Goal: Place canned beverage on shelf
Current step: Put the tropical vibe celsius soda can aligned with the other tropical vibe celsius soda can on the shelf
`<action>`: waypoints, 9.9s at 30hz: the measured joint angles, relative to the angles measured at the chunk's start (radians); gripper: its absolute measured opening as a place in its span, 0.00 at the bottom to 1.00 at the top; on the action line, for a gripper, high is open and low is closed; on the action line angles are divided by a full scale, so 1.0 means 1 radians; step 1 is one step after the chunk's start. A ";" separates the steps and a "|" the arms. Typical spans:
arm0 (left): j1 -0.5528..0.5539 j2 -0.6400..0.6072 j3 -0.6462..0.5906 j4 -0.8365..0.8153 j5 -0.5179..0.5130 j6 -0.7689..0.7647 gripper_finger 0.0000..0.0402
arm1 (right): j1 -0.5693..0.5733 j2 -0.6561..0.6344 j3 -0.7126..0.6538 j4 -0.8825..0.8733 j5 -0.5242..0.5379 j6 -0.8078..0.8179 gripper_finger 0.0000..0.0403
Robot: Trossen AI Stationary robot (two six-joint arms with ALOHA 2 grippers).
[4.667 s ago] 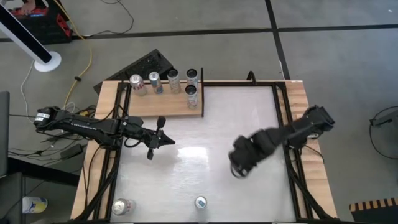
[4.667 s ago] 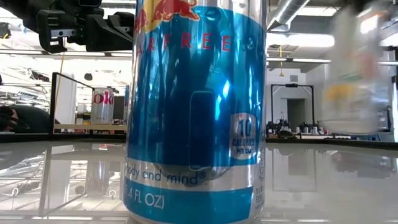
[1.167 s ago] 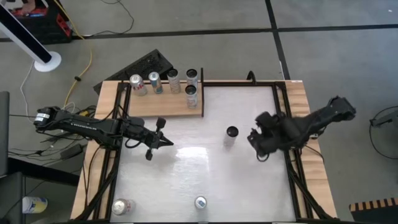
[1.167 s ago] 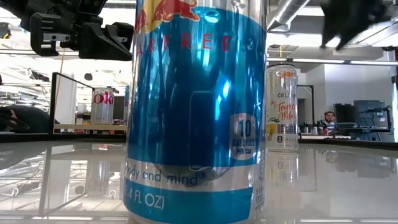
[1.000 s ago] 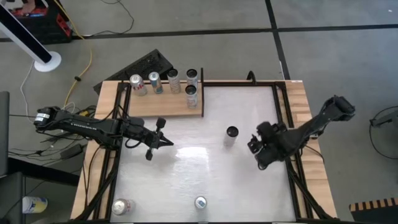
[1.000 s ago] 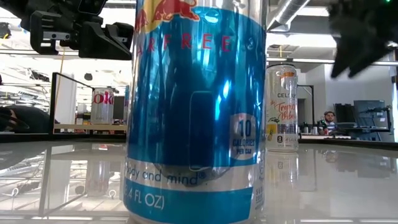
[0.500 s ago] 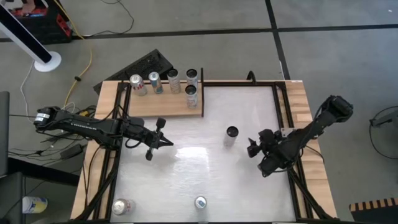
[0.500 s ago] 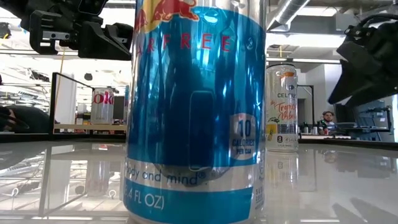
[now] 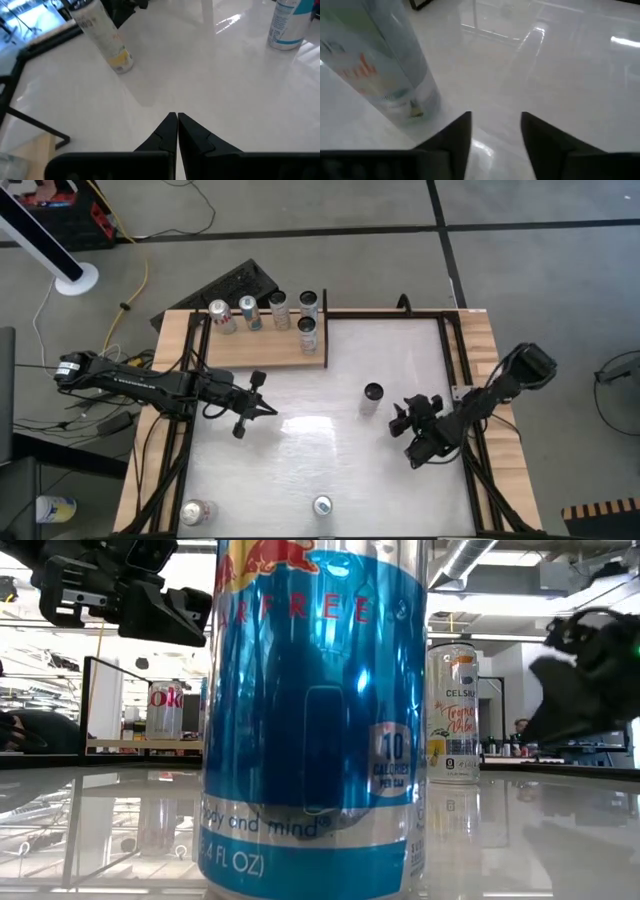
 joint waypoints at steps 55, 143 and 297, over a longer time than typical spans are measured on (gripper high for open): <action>0.001 0.345 0.003 0.473 -0.117 -0.304 0.00 | -0.284 0.467 0.117 1.195 0.060 -1.140 0.04; -0.099 0.504 0.239 0.420 -0.293 -0.351 0.82 | -0.237 0.469 0.307 1.019 -0.366 -1.400 0.05; 0.208 -0.001 0.237 -0.136 -0.277 -0.349 0.57 | -0.254 0.425 0.307 1.107 -0.329 -1.492 0.05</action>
